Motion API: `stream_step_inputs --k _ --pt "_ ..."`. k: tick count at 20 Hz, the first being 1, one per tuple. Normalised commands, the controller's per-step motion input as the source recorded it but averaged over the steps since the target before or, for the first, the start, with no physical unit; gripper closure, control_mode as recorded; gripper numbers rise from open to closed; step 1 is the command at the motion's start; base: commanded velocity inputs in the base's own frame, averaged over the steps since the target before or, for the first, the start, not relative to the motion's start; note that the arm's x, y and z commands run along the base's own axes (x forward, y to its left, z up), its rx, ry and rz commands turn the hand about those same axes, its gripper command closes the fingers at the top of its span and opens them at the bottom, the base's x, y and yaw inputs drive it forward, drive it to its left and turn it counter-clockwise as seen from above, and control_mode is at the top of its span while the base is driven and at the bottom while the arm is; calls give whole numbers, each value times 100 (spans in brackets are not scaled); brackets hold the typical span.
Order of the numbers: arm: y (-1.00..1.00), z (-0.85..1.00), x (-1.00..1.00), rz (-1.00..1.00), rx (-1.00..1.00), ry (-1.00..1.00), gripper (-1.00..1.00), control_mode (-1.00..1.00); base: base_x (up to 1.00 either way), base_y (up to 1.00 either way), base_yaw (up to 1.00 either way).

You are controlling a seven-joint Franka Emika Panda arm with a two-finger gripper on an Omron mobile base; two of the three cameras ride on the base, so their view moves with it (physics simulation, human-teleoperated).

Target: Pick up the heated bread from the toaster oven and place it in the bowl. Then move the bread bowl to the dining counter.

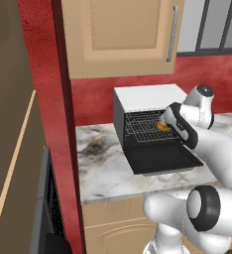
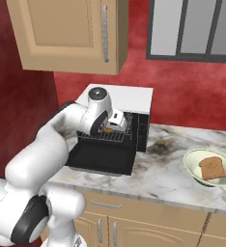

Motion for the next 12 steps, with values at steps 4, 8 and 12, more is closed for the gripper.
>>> stream_step_inputs --k 4,8,12 --pt "11 -5 33 19 0 9 -100 -100 0 0 0" --pt "13 -14 16 3 -1 8 -100 -100 0 0 0" --pt "1 -5 2 0 -1 0 -100 -100 0 0 0"
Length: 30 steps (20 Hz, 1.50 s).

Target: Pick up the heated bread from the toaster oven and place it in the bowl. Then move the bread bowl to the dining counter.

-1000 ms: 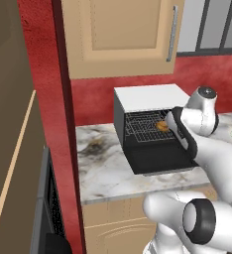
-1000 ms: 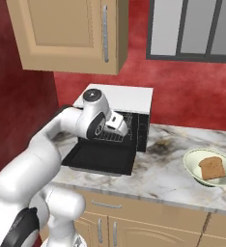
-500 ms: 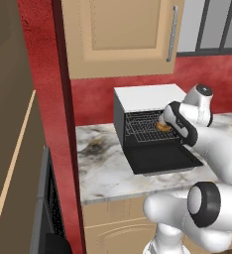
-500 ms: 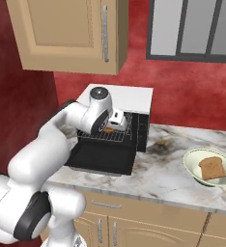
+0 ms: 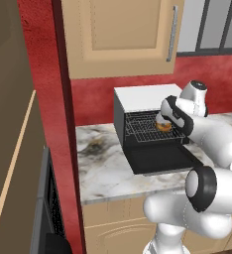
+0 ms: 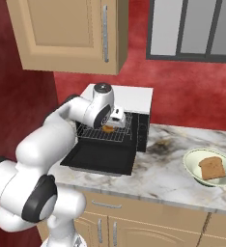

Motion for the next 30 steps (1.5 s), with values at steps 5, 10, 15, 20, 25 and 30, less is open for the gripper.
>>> stream_step_inputs --k 5,10,15,20,25,30 --pt "0 0 0 0 0 0 -100 -100 0 0 0" --pt "0 0 0 0 0 0 -100 -100 0 0 0" --pt "0 0 0 0 0 0 -100 -100 0 0 0" --pt "0 0 0 0 0 0 -100 -100 0 0 0" --pt "0 0 0 0 0 0 -100 -100 0 0 0" --pt "5 -1 12 0 0 0 -100 -100 0 0 0"
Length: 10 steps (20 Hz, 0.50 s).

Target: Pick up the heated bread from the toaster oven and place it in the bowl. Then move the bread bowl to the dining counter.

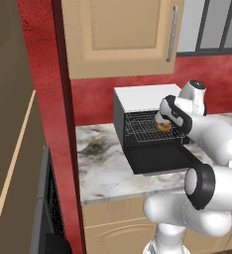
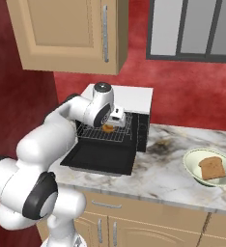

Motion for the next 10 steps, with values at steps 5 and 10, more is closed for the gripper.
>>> stream_step_inputs --k 5,10 --pt "1 -1 31 0 0 -2 -100 -100 0 0 0" --pt "0 -2 26 0 0 0 -100 -100 0 0 0"
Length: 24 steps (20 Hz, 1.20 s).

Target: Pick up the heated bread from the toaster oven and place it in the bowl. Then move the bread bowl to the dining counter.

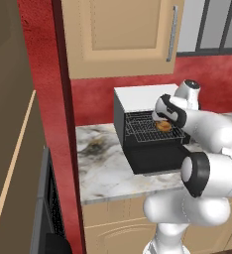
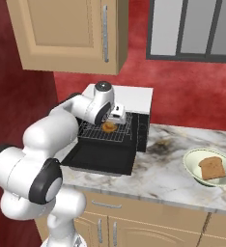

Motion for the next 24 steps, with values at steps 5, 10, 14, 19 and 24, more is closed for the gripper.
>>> stream_step_inputs --k 5,10,14,19,24 --pt "-12 -11 12 -2 0 0 -100 -100 0 0 0" --pt "-3 -20 4 -5 -2 0 -100 -100 0 0 0" --pt "0 -16 2 -6 -3 0 -100 -100 0 0 0" --pt "3 -18 1 -5 -6 0 -100 -100 0 0 0" --pt "0 -21 0 -2 -6 0 -100 -100 0 0 0"
